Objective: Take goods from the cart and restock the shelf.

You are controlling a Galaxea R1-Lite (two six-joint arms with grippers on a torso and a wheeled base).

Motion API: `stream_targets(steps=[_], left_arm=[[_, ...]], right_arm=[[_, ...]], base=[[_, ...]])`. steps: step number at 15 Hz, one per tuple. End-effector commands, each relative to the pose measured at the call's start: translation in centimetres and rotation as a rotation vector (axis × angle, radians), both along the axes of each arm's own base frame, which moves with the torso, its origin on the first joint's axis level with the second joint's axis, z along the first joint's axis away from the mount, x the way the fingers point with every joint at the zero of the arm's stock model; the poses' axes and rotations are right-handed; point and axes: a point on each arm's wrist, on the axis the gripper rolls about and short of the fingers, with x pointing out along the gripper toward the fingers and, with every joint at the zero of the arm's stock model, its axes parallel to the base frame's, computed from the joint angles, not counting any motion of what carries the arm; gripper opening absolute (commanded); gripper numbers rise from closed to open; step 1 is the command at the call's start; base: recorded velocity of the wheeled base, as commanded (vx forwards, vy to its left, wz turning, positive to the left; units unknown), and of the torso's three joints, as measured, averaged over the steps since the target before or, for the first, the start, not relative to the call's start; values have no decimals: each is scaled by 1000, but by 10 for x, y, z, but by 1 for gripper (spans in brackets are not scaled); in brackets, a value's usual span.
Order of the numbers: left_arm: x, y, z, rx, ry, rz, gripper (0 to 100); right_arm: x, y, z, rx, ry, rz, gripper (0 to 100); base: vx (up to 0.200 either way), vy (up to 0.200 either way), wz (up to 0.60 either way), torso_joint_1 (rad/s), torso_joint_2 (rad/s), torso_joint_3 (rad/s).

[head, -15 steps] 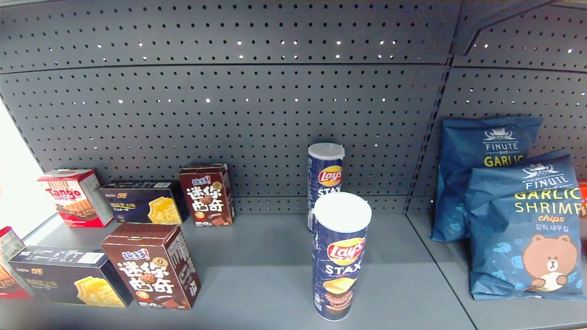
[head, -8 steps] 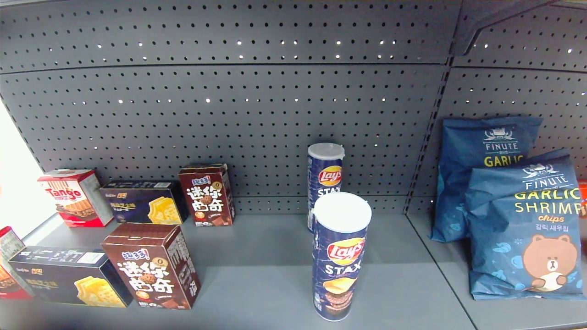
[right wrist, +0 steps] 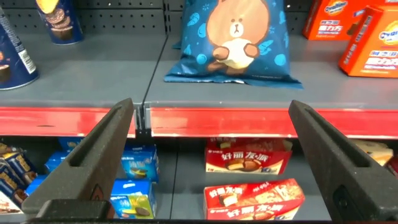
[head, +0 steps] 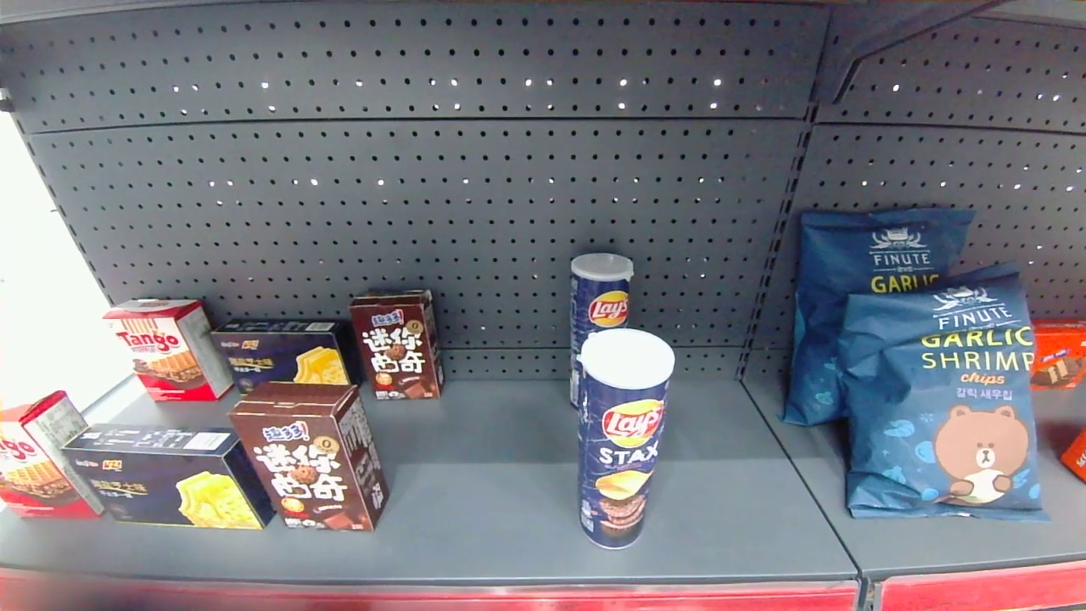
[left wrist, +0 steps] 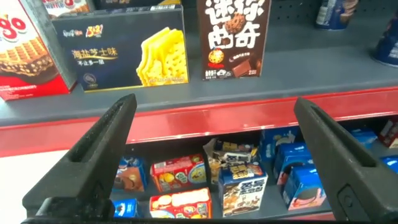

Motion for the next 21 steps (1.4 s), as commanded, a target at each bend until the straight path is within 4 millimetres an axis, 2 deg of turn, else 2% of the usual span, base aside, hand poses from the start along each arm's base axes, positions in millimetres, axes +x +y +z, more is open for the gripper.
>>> stream_targets(steps=[1, 5, 7, 21], left_arm=[[0, 0, 0, 0, -1, 0, 100], [0, 0, 0, 1, -1, 2, 100], [0, 0, 0, 0, -2, 2, 100], [0, 0, 0, -3, 0, 8, 100]], right_arm=[[0, 0, 0, 0, -1, 1, 100], [0, 0, 0, -2, -1, 0, 100], [0, 0, 0, 0, -1, 0, 100], [0, 0, 0, -2, -1, 0, 100]], base=[[0, 0, 0, 0, 0, 0], [0, 0, 0, 0, 0, 0], [0, -200, 0, 2, 2, 5], [0, -14, 0, 0, 1, 0]])
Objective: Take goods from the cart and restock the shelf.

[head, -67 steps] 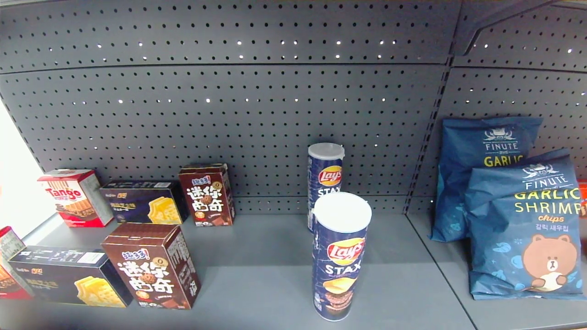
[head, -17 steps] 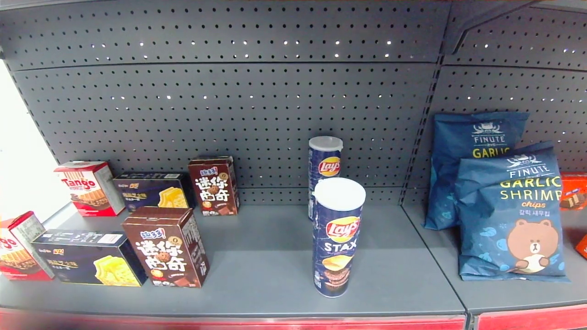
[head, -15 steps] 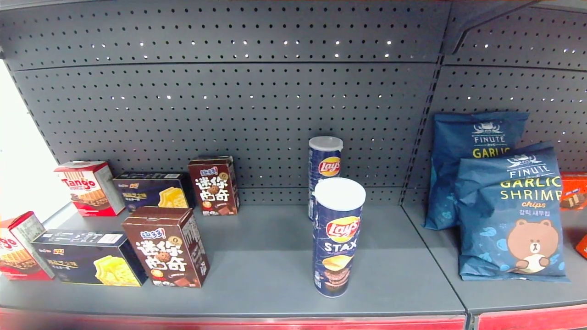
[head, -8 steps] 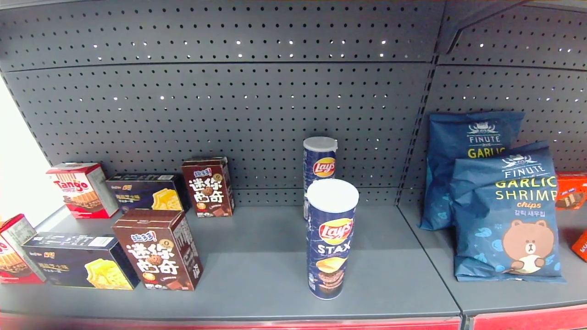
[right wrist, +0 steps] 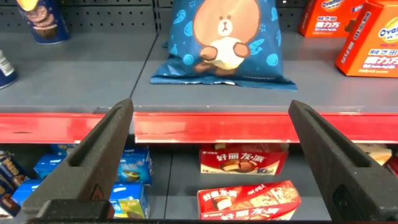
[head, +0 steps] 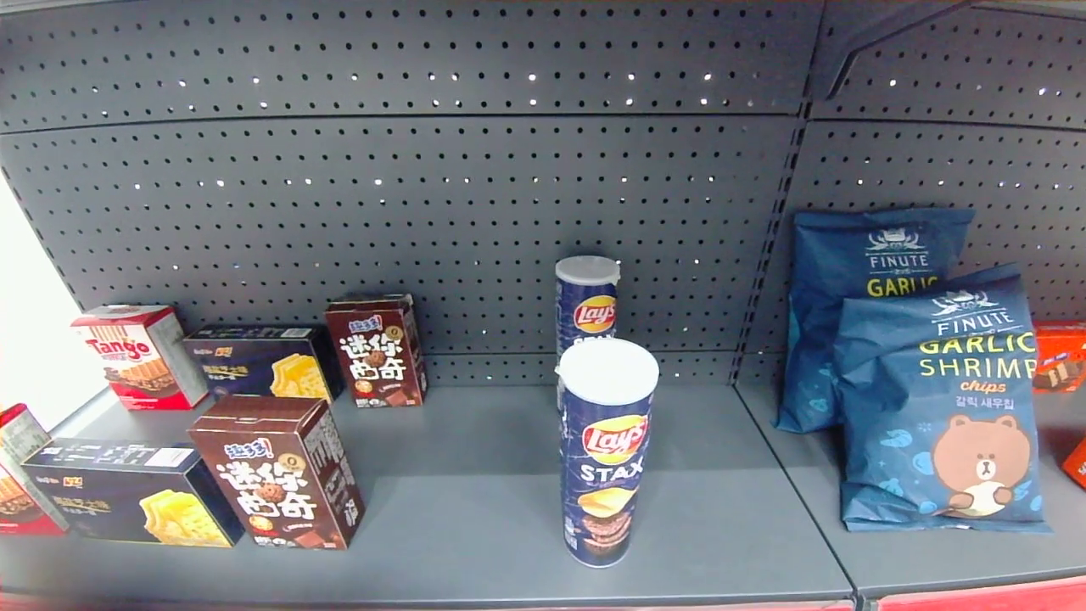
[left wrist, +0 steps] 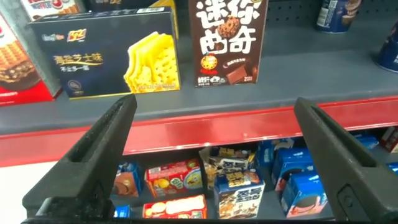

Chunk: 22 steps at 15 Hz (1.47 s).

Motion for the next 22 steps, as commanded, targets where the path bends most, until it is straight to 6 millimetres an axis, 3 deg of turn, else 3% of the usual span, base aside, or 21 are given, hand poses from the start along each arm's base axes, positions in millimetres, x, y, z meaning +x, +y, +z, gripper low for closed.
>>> stream_targets(steps=[1, 4, 11, 13, 22], left_arm=[[0, 0, 0, 0, 0, 0, 100], [0, 0, 0, -9, 0, 9, 100], [0, 0, 0, -9, 0, 9, 100], [0, 0, 0, -12, -1, 10, 100], [0, 0, 0, -11, 1, 9, 100]], right_arm=[[0, 0, 0, -1, 0, 0, 100], [0, 0, 0, -1, 0, 0, 100], [0, 0, 0, -1, 0, 3, 100], [0, 0, 0, -1, 0, 0, 100], [0, 0, 0, -1, 0, 1, 100]], base=[[0, 0, 0, 0, 0, 0], [0, -133, 0, 2, 2, 3], [0, 0, 0, 0, 0, 0], [0, -200, 0, 0, 2, 7], [0, 0, 0, 0, 0, 0]])
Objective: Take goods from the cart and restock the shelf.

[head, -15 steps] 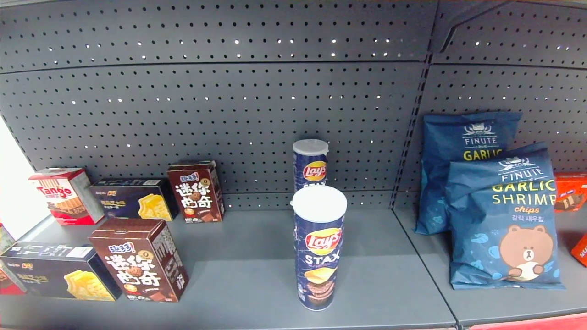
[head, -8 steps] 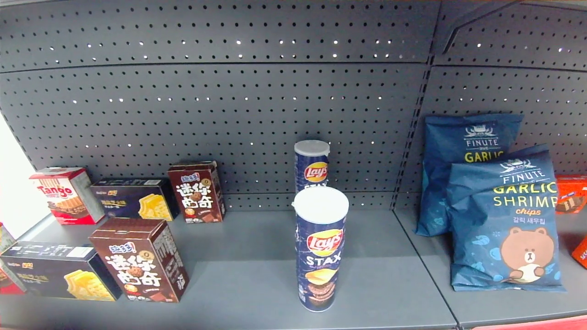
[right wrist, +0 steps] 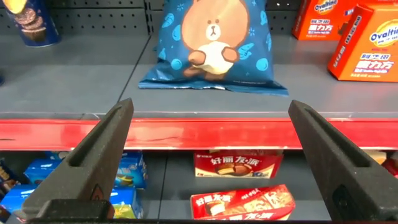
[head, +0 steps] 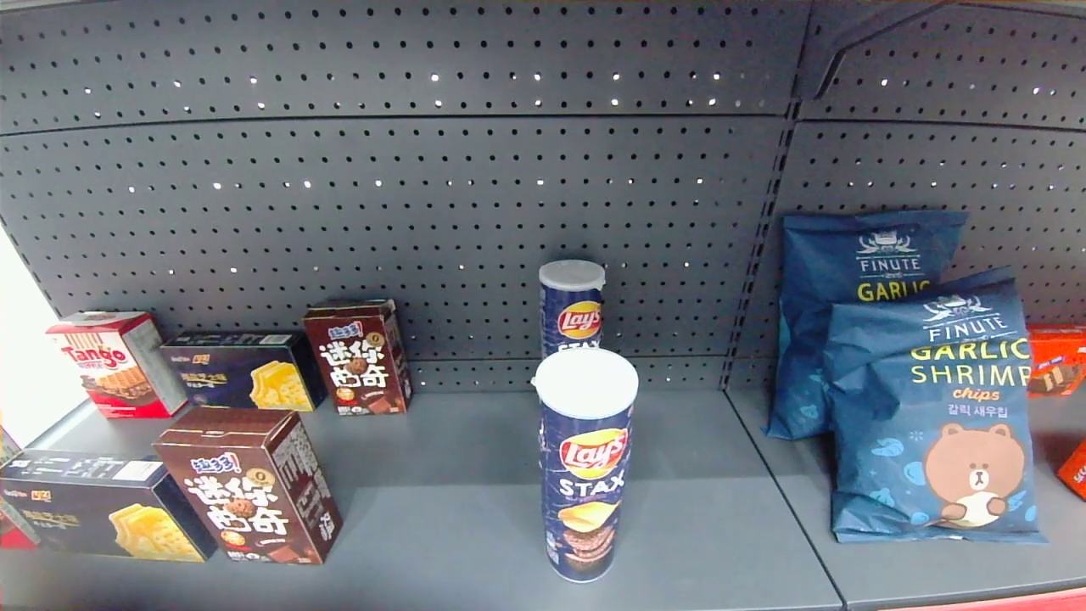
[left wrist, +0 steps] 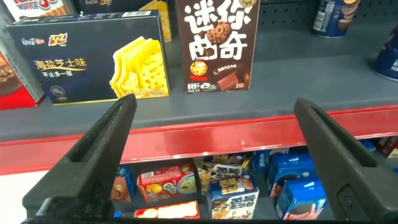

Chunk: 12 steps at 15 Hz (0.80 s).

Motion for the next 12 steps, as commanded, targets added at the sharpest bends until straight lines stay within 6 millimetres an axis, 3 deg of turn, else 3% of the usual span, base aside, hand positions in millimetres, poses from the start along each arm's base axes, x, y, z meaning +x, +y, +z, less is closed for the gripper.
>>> stream_targets(steps=[1, 4, 12], left_arm=[[0, 0, 0, 0, 0, 1, 100], [0, 0, 0, 2, 0, 0, 100], [0, 0, 0, 5, -2, -2, 100]], right_arm=[[0, 0, 0, 0, 0, 2, 100], [0, 0, 0, 1, 0, 2, 100], [0, 0, 0, 1, 0, 2, 100]], base=[[0, 0, 0, 0, 0, 0], [0, 0, 400, 2, 5, 2], [0, 0, 0, 0, 0, 0]])
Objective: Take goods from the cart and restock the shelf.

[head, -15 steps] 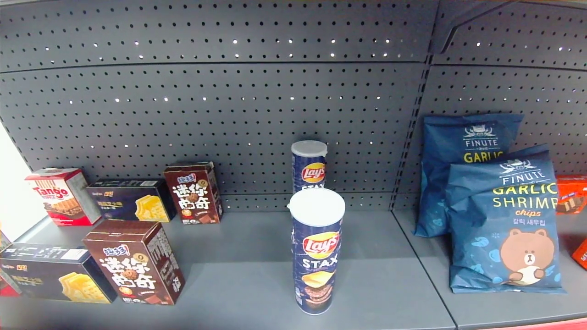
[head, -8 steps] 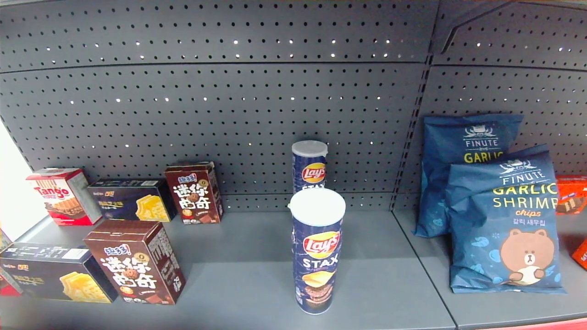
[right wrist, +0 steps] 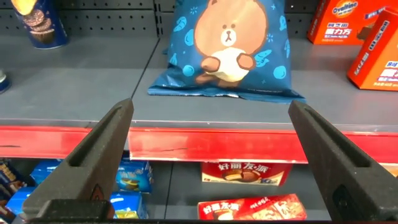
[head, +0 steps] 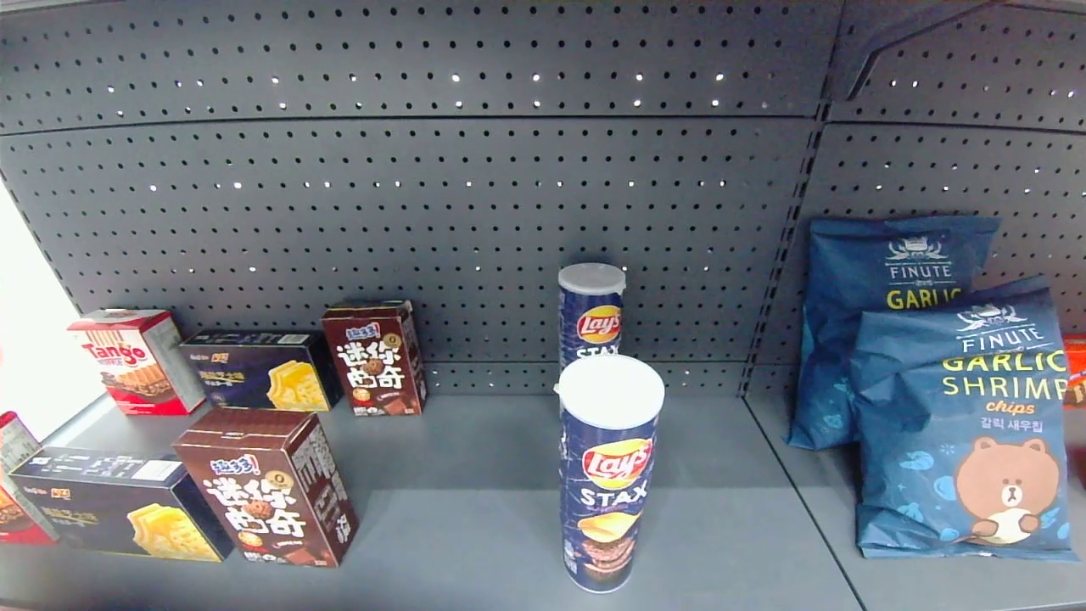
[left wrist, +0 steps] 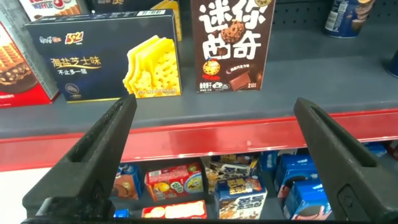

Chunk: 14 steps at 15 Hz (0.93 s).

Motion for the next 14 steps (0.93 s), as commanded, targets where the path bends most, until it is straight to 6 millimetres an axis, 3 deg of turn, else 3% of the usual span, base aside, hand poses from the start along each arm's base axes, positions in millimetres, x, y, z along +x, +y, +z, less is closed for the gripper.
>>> stream_targets(steps=[1, 14], left_arm=[[0, 0, 0, 0, 0, 0, 100], [0, 0, 0, -1, 0, 0, 100]], right_arm=[[0, 0, 0, 0, 0, 0, 100], [0, 0, 0, 0, 0, 0, 100]], base=[[0, 0, 0, 0, 0, 0], [0, 0, 0, 0, 0, 0]])
